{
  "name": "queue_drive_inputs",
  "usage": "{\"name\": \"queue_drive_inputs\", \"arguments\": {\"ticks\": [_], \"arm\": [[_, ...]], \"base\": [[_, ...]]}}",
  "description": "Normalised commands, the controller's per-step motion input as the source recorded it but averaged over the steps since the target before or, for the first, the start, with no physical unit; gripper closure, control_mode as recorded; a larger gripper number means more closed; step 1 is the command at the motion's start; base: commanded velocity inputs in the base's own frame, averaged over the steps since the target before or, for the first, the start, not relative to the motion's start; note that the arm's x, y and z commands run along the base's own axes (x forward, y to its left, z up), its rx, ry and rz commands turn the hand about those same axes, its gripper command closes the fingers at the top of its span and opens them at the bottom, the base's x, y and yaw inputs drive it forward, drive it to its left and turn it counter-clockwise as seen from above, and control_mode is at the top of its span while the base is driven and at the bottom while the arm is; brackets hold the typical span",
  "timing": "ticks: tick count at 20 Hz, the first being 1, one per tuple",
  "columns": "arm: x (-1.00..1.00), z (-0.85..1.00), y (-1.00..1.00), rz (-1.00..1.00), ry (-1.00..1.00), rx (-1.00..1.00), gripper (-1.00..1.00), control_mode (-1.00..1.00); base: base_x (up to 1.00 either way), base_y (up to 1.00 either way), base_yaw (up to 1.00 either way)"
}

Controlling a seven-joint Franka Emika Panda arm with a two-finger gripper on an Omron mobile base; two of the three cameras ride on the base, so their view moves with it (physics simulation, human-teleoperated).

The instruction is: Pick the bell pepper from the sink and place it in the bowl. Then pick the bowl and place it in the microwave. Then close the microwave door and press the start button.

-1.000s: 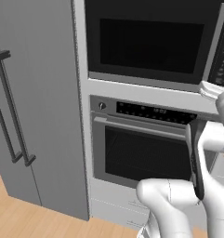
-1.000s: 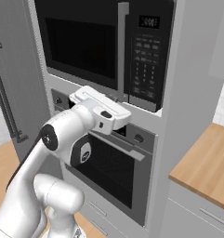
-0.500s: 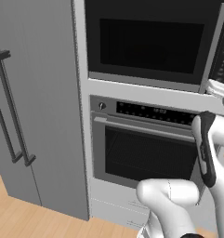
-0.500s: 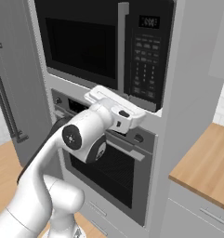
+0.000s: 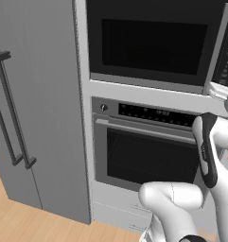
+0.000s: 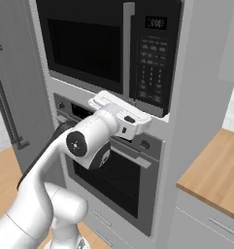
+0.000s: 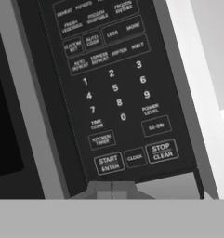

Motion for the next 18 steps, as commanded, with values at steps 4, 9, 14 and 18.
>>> {"name": "queue_drive_inputs", "arguments": {"ticks": [4,9,14,18], "arm": [[0.41,-0.06,0.00,0.00,0.01,0.00,1.00,-1.00],[0.28,-0.01,-0.12,0.00,0.00,0.00,1.00,-1.00],[0.34,0.00,-0.04,0.00,0.00,0.00,1.00,-1.00],[0.28,-0.03,-0.02,0.00,0.00,0.00,1.00,-1.00]], "base": [[0.00,0.00,0.00],[0.00,0.00,0.00],[0.00,0.00,0.00],[0.00,0.00,0.00]]}}
